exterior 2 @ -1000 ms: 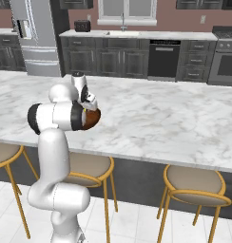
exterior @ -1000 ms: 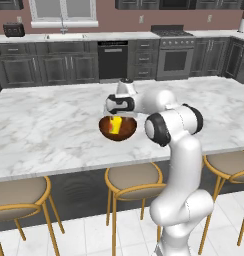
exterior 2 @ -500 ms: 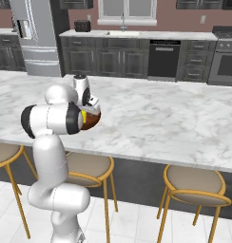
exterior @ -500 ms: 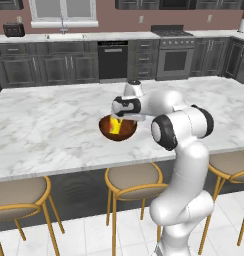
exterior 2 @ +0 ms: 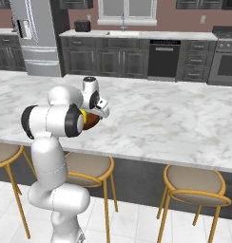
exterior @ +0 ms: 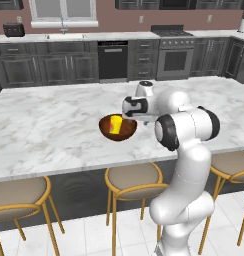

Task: Place the cup inside the bowl on the dining table and move the bowl to any counter.

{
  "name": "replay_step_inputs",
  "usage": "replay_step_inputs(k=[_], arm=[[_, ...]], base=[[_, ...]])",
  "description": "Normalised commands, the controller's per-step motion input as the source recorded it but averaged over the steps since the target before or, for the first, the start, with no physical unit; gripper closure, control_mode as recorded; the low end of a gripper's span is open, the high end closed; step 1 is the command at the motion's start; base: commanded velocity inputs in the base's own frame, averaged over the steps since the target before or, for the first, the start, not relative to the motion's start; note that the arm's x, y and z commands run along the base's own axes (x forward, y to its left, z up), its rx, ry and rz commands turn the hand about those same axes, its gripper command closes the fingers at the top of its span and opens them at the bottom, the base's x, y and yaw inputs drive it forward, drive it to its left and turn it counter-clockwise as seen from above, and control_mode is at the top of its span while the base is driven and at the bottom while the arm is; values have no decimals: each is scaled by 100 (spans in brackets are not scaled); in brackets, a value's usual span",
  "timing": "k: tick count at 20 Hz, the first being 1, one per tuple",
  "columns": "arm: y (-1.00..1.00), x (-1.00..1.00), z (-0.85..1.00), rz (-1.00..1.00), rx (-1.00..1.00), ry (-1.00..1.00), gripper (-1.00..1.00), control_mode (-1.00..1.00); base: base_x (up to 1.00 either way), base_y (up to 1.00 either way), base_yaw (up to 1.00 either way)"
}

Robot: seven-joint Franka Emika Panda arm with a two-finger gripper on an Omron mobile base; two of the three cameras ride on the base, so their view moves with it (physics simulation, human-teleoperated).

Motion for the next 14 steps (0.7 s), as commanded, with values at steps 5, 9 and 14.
replay_step_inputs(k=[5, 9, 14], arm=[[-19, 0, 0, 0, 3, 0, -100, -100], [0, 6, 0, 4, 12, 0, -100, -100], [0, 1, 0, 10, 16, 0, -100, -100]], base=[[0, 0, 0], [0, 0, 0], [0, 0, 0]])
